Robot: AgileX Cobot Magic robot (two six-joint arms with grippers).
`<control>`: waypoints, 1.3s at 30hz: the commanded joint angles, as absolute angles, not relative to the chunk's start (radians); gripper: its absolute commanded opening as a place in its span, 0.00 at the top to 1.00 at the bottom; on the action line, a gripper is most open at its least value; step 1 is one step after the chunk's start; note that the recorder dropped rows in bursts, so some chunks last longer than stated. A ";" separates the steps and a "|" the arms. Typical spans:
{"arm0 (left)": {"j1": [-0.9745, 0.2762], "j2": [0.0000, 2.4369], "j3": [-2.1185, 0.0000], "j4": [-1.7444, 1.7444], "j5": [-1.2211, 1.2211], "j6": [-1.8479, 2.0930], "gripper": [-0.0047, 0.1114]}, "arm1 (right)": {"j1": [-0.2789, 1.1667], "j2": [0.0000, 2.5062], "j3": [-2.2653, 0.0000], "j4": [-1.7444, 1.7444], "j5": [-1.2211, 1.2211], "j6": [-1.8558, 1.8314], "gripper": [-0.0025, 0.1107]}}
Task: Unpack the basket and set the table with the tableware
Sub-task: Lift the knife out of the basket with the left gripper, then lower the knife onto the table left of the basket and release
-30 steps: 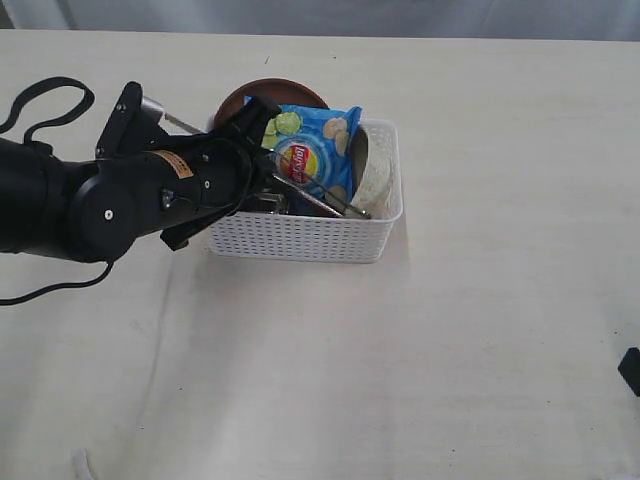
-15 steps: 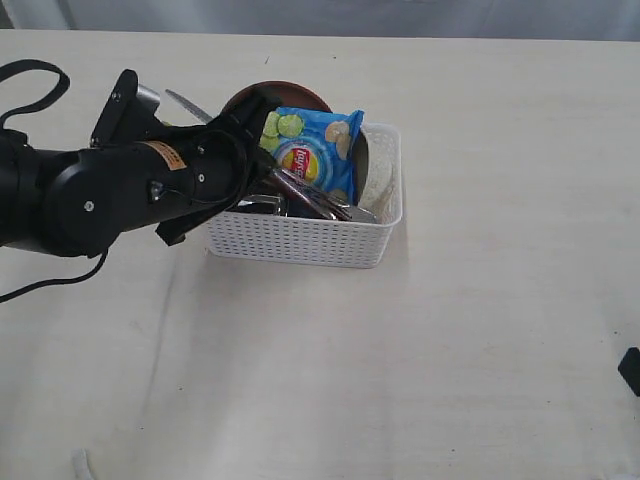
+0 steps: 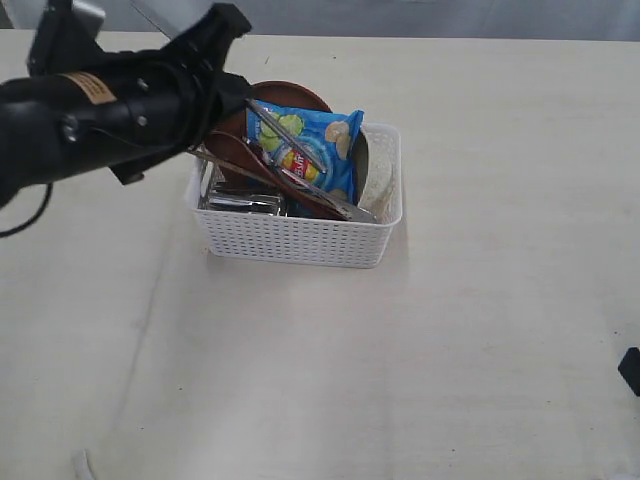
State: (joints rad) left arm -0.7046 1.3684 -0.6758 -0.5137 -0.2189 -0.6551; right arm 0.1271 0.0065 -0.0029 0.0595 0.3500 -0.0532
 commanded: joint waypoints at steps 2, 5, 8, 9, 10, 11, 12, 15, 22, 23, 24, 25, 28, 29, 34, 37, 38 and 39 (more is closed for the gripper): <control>-0.565 1.206 -0.670 -0.509 0.000 -0.429 0.96 | 0.131 0.000 0.000 0.051 0.346 -0.056 0.98; -0.463 1.117 -0.670 -0.498 0.138 -0.331 0.96 | 0.131 0.000 0.000 0.051 0.346 -0.056 0.98; -0.348 1.043 -0.679 -0.494 0.298 -0.235 0.96 | 0.131 0.000 0.000 0.051 0.346 -0.056 0.98; -0.319 1.031 -0.686 -0.491 0.349 -0.206 0.96 | 0.131 0.000 0.000 0.051 0.346 -0.056 0.98; -0.287 1.026 -0.698 -0.491 0.412 -0.169 0.96 | 0.131 0.000 0.000 0.051 0.346 -0.056 0.98; -0.259 1.026 -0.711 -0.491 0.480 -0.132 0.96 | 0.131 0.000 0.000 0.051 0.346 -0.056 0.98; -0.237 1.028 -0.722 -0.491 0.541 -0.096 0.96 | 0.131 0.000 0.000 0.051 0.346 -0.056 0.98; -0.198 1.059 -0.760 -0.491 0.688 -0.026 0.96 | 0.131 0.000 0.000 0.051 0.346 -0.056 0.98; -0.195 1.236 -0.842 -0.456 0.925 0.054 0.96 | 0.131 0.000 0.000 0.051 0.346 -0.056 0.98; -0.195 1.256 -0.843 -0.442 0.936 0.059 0.96 | 0.131 0.000 0.000 0.051 0.346 -0.056 0.98; -0.195 1.276 -0.843 -0.422 0.938 0.059 0.96 | 0.131 0.000 0.000 0.051 0.346 -0.056 0.98; -0.195 1.303 -0.843 -0.393 0.941 0.059 0.96 | 0.131 0.000 0.000 0.051 0.346 -0.056 0.98; -0.195 1.371 -0.843 -0.356 0.941 0.072 0.96 | 0.131 0.000 0.000 0.051 0.346 -0.056 0.98; -0.195 1.408 -0.843 -0.357 0.942 0.089 0.96 | 0.131 0.000 0.000 0.051 0.346 -0.056 0.98; -0.195 1.541 -0.843 -0.399 0.915 0.163 0.96 | 0.131 0.000 0.000 0.051 0.346 -0.056 0.98; -0.195 1.642 -0.845 -0.442 0.873 0.206 0.96 | 0.131 0.000 0.000 0.051 0.346 -0.056 0.98; -0.195 1.667 -0.845 -0.459 0.862 0.229 0.96 | 0.131 0.000 0.000 0.051 0.346 -0.056 0.98; -0.195 1.689 -0.845 -0.479 0.849 0.246 0.96 | 0.131 0.000 0.000 0.051 0.346 -0.056 0.98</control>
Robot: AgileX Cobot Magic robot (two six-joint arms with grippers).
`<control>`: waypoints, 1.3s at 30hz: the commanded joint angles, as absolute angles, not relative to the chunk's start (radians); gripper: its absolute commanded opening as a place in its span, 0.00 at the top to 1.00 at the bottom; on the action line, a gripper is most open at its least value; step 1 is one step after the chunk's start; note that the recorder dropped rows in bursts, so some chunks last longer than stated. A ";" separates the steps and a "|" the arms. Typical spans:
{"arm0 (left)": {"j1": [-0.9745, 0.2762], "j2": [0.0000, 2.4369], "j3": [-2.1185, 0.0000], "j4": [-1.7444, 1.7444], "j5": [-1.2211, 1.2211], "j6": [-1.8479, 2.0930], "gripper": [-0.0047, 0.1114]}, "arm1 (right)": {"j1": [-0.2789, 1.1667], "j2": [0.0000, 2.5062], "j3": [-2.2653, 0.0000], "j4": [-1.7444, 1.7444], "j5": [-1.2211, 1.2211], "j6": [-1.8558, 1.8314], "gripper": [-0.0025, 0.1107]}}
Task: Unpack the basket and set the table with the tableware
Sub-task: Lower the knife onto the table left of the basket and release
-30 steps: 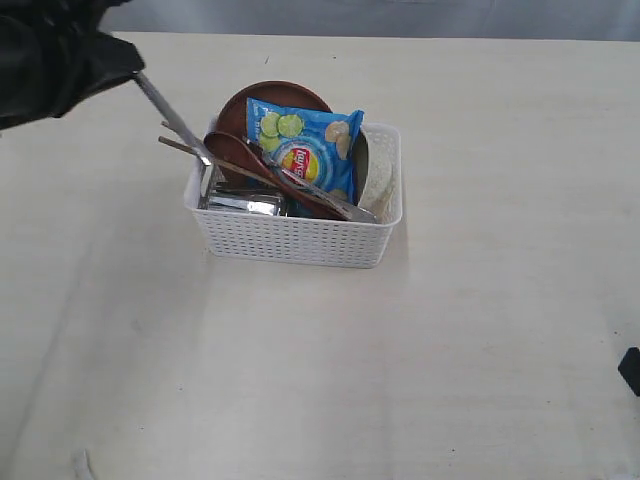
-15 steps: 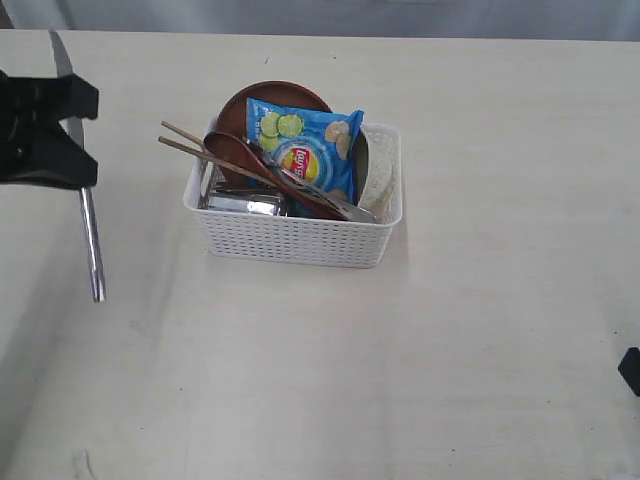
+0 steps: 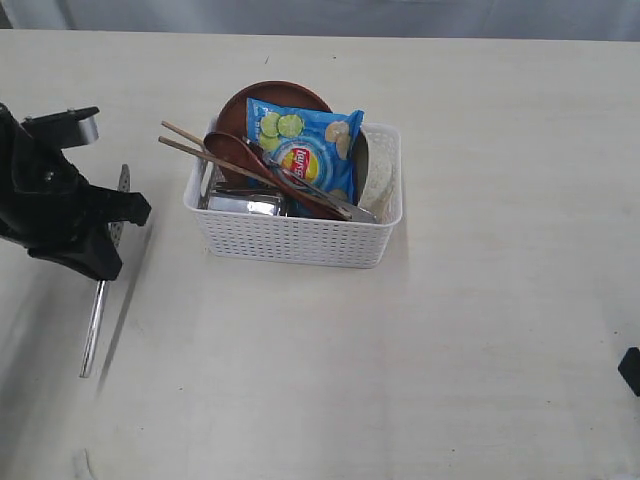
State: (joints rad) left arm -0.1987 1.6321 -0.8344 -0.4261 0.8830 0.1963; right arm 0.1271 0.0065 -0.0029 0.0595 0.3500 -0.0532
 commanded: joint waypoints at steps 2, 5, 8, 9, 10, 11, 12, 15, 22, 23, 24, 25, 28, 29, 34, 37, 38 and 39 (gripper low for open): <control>-0.195 1.724 -0.845 -0.522 0.823 0.282 0.96 | 0.131 0.000 0.000 0.051 0.346 -0.056 0.98; -0.195 1.753 -0.845 -0.596 0.813 0.361 0.96 | 0.131 0.000 0.000 0.051 0.346 -0.056 0.98; -0.195 1.771 -0.845 -0.607 0.792 0.370 0.96 | 0.131 0.000 0.000 0.051 0.346 -0.056 0.98; -0.195 1.776 -0.845 -0.607 0.788 0.373 0.96 | 0.131 0.000 0.000 0.051 0.346 -0.056 0.98; -0.195 1.780 -0.847 -0.607 0.788 0.373 0.96 | 0.131 0.000 0.000 0.051 0.346 -0.056 0.98; -0.195 1.789 -0.847 -0.607 0.786 0.375 0.96 | 0.131 0.000 0.000 0.051 0.346 -0.056 0.98; -0.195 1.794 -0.847 -0.607 0.786 0.375 0.96 | 0.131 0.000 0.000 0.051 0.346 -0.056 0.98; -0.195 1.810 -0.847 -0.607 0.770 0.377 0.96 | 0.131 0.000 0.000 0.051 0.346 -0.056 0.98; -0.195 1.814 -0.847 -0.607 0.747 0.373 0.96 | 0.131 0.000 0.000 0.051 0.346 -0.056 0.98; -0.195 1.814 -0.847 -0.607 0.745 0.374 0.96 | 0.131 0.000 0.000 0.051 0.346 -0.056 0.98; -0.195 1.814 -0.847 -0.607 0.743 0.369 0.96 | 0.131 0.000 0.000 0.051 0.346 -0.056 0.98; -0.195 1.814 -0.847 -0.607 0.743 0.364 0.96 | 0.131 0.000 0.000 0.051 0.346 -0.056 0.98; -0.195 1.814 -0.847 -0.607 0.743 0.353 0.96 | 0.131 0.000 0.000 0.051 0.346 -0.056 0.98; -0.195 1.814 -0.847 -0.607 0.743 0.348 0.96 | 0.131 0.000 0.000 0.051 0.346 -0.056 0.98; -0.195 1.814 -0.847 -0.607 0.743 0.344 0.96 | 0.131 0.000 0.000 0.051 0.346 -0.056 0.98; -0.195 1.814 -0.847 -0.607 0.746 0.344 0.93 | 0.131 0.000 0.000 0.051 0.346 -0.056 0.98; -0.195 1.814 -0.847 -0.607 0.746 0.344 0.88 | 0.131 0.000 0.000 0.051 0.346 -0.056 0.98; -0.195 1.814 -0.847 -0.607 0.747 0.344 0.82 | 0.131 0.000 0.000 0.051 0.346 -0.056 0.98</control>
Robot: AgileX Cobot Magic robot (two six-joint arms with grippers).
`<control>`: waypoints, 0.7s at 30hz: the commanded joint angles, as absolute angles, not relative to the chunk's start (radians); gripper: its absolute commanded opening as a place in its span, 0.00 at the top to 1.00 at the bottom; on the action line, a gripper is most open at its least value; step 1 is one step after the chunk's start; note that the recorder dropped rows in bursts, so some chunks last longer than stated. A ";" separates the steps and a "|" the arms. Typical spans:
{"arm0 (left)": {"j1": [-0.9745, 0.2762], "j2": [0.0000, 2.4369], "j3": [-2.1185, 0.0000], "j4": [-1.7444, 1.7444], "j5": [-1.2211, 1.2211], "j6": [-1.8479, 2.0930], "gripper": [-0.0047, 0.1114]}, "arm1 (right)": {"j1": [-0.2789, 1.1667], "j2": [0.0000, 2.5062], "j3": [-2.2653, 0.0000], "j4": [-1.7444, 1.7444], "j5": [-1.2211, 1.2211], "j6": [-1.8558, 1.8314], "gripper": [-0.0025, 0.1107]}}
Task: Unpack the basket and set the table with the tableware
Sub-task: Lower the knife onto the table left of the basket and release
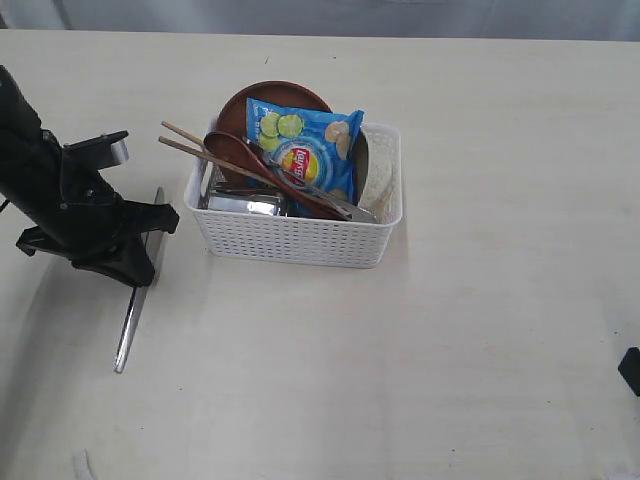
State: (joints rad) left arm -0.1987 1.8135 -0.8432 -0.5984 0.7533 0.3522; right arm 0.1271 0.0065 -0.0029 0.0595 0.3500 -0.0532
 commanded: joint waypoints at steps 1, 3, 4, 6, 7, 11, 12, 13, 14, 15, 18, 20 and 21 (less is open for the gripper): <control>-0.195 1.814 -0.847 -0.607 0.751 0.344 0.76 | 0.131 0.000 0.000 0.051 0.346 -0.056 0.98; -0.195 1.814 -0.847 -0.607 0.751 0.344 0.66 | 0.131 0.000 0.000 0.051 0.346 -0.056 0.98; -0.195 1.814 -0.847 -0.607 0.753 0.344 0.62 | 0.131 0.000 0.000 0.051 0.346 -0.056 0.98; -0.195 1.814 -0.847 -0.607 0.755 0.344 0.62 | 0.131 0.000 0.000 0.051 0.346 -0.056 0.98; -0.195 1.814 -0.847 -0.607 0.758 0.344 0.63 | 0.131 0.000 0.000 0.051 0.346 -0.056 0.98; -0.195 1.814 -0.847 -0.607 0.759 0.344 0.63 | 0.131 0.000 0.000 0.051 0.346 -0.056 0.98; -0.195 1.814 -0.847 -0.607 0.759 0.344 0.63 | 0.131 0.000 0.000 0.051 0.346 -0.056 0.98; -0.195 1.814 -0.847 -0.607 0.763 0.344 0.63 | 0.131 0.000 0.000 0.051 0.346 -0.056 0.98; -0.195 1.814 -0.847 -0.607 0.766 0.344 0.63 | 0.131 0.000 0.000 0.051 0.346 -0.056 0.98; -0.195 1.814 -0.847 -0.607 0.767 0.344 0.63 | 0.131 0.000 0.000 0.051 0.346 -0.056 0.98; -0.195 1.792 -0.847 -0.607 0.781 0.344 0.63 | 0.131 0.000 0.000 0.051 0.346 -0.056 0.98; -0.195 1.759 -0.847 -0.607 0.786 0.342 0.63 | 0.131 0.000 0.000 0.051 0.346 -0.056 0.98; -0.195 1.743 -0.847 -0.607 0.788 0.340 0.63 | 0.131 0.000 0.000 0.051 0.346 -0.056 0.98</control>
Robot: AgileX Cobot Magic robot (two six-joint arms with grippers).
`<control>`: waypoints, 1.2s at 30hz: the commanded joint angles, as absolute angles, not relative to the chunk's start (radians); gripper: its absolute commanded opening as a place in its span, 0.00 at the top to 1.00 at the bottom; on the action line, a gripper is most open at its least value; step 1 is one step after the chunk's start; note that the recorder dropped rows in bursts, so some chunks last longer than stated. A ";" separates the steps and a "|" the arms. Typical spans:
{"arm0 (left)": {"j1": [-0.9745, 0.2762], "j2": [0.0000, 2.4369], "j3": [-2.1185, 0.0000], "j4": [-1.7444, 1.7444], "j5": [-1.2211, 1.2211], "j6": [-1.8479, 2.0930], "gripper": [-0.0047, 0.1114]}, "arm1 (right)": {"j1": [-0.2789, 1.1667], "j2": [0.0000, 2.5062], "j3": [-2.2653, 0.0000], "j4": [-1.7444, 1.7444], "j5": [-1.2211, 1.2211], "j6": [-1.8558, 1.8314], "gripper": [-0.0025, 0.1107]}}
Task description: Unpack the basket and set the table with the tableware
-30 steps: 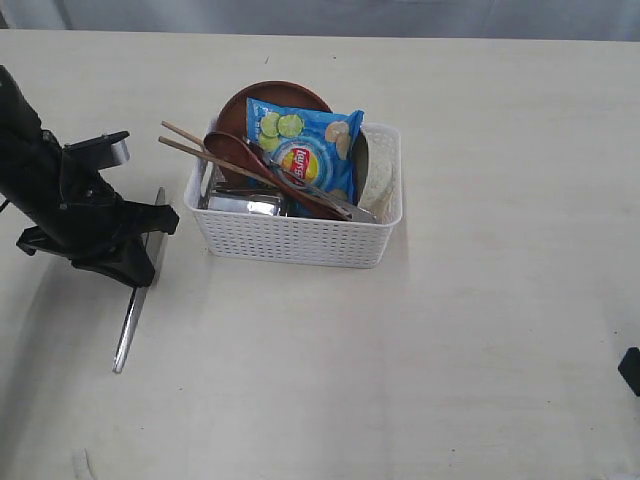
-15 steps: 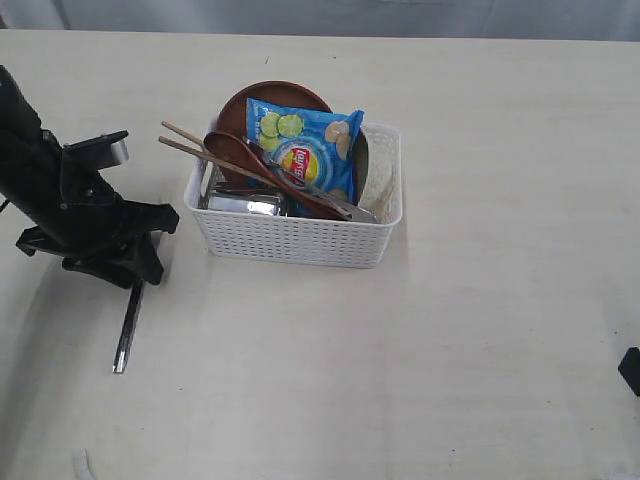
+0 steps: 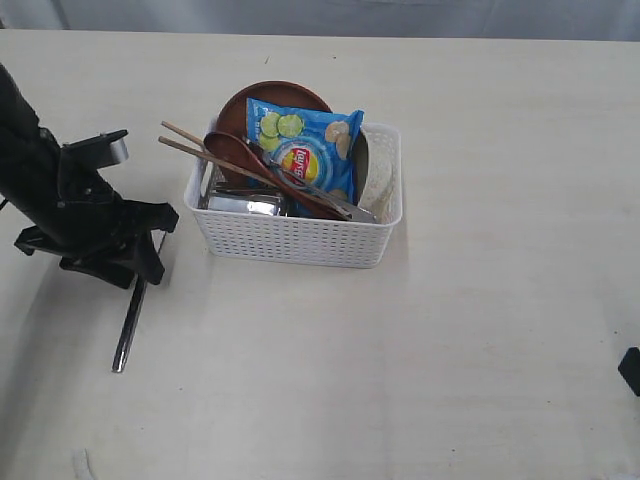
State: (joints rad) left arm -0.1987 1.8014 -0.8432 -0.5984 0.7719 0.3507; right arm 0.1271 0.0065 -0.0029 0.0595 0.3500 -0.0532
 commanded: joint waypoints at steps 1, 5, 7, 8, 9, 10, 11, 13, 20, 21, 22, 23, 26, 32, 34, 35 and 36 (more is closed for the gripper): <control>-0.195 1.715 -0.847 -0.607 0.788 0.334 0.64 | 0.131 0.000 0.000 0.051 0.346 -0.056 0.98; -0.195 1.579 -0.847 -0.607 0.775 0.332 0.87 | 0.131 0.000 0.000 0.051 0.346 -0.056 0.98; -0.195 1.463 -0.845 -0.607 0.756 0.293 0.96 | 0.131 0.000 0.000 0.051 0.346 -0.056 0.98; -0.195 1.380 -0.840 -0.605 0.742 0.277 0.96 | 0.131 0.000 0.000 0.051 0.346 -0.056 0.98; -0.195 1.334 -0.826 -0.605 0.722 0.272 0.96 | 0.131 0.000 0.000 0.051 0.346 -0.056 0.98; -0.195 1.246 -0.788 -0.589 0.675 0.250 0.96 | 0.131 0.000 0.000 0.051 0.346 -0.056 0.98; -0.195 1.153 -0.735 -0.524 0.628 0.193 0.96 | 0.131 0.000 0.000 0.051 0.346 -0.056 0.98; -0.195 0.999 -0.641 -0.391 0.555 0.060 0.96 | 0.131 0.000 0.000 0.051 0.346 -0.056 0.98; -0.195 0.600 -0.558 -0.215 0.663 -0.087 0.96 | 0.131 0.000 0.000 0.051 0.346 -0.056 0.98; -0.195 0.576 -0.555 -0.215 0.671 -0.087 0.96 | 0.131 0.000 0.000 0.051 0.346 -0.056 0.98; -0.195 0.559 -0.550 -0.215 0.673 -0.087 0.96 | 0.131 0.000 0.000 0.051 0.346 -0.056 0.98; -0.195 0.541 -0.542 -0.215 0.676 -0.083 0.96 | 0.131 0.000 0.000 0.051 0.346 -0.056 0.98; -0.207 0.508 -0.497 -0.213 0.641 -0.071 0.96 | 0.131 0.000 0.000 0.051 0.346 -0.056 0.98; -0.246 0.488 -0.449 -0.215 0.604 -0.067 0.96 | 0.131 0.000 0.000 0.051 0.305 -0.056 0.98; -0.248 0.488 -0.449 -0.215 0.601 -0.067 0.96 | 0.131 0.000 0.000 0.095 0.213 -0.025 0.98; -0.248 0.488 -0.449 -0.215 0.601 -0.067 0.96 | 0.131 0.000 0.000 0.152 0.152 0.009 0.98; -0.248 0.488 -0.449 -0.215 0.601 -0.067 0.96 | 0.131 0.000 0.000 0.200 0.099 0.039 0.98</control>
